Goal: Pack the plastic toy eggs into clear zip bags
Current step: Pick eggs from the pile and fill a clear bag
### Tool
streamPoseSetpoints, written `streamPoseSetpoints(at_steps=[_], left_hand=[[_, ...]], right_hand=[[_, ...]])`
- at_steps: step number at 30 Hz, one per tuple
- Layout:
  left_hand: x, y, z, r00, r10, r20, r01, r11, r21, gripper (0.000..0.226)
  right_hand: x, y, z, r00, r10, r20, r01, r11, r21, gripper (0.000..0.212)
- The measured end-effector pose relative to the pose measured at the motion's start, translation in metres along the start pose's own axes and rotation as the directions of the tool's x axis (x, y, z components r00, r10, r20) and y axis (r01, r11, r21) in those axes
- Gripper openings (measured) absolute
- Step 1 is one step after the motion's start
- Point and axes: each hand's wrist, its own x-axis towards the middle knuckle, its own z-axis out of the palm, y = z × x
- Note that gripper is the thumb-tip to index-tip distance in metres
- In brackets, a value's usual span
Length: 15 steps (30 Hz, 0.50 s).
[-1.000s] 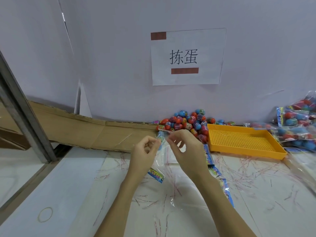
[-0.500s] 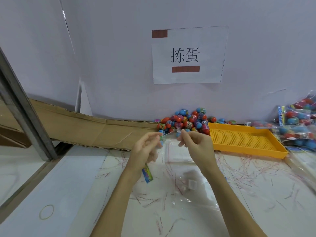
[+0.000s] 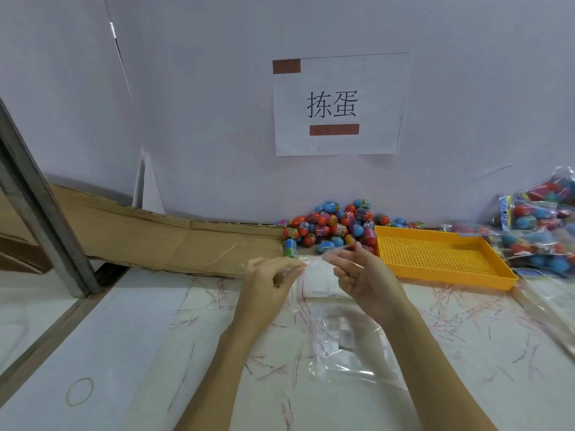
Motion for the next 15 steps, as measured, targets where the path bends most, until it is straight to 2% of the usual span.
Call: streamPoseSetpoints(at_steps=[2, 4, 8, 10, 12, 15], left_hand=[[0.004, -0.001, -0.001, 0.997, -0.08, 0.01, 0.081, 0.99, -0.114, 0.024], [0.006, -0.002, -0.004, 0.977, -0.21, 0.047, 0.214, 0.938, -0.274, 0.021], [0.006, 0.002, -0.009, 0.924, -0.348, 0.162, 0.38, 0.768, -0.515, 0.029], [0.006, 0.003, -0.011, 0.918, -0.346, 0.193, 0.393, 0.729, -0.561, 0.029], [0.007, 0.006, -0.011, 0.921, -0.336, 0.196, 0.386, 0.733, -0.56, 0.026], [0.007, 0.005, -0.012, 0.932, -0.306, 0.196, 0.362, 0.74, -0.567, 0.023]], right_hand=[[0.001, 0.002, 0.004, 0.997, -0.079, 0.016, 0.08, 0.992, -0.096, 0.049], [0.0, 0.004, 0.011, 0.971, -0.238, -0.017, 0.23, 0.951, -0.209, 0.045], [0.0, 0.01, 0.018, 0.832, -0.555, 0.003, 0.501, 0.748, -0.435, 0.028], [0.0, 0.01, 0.02, 0.787, -0.614, 0.061, 0.545, 0.646, -0.534, 0.019], [-0.001, 0.012, 0.023, 0.772, -0.622, 0.13, 0.564, 0.577, -0.591, 0.014], [0.0, 0.017, 0.025, 0.761, -0.629, 0.158, 0.537, 0.475, -0.697, 0.024]])
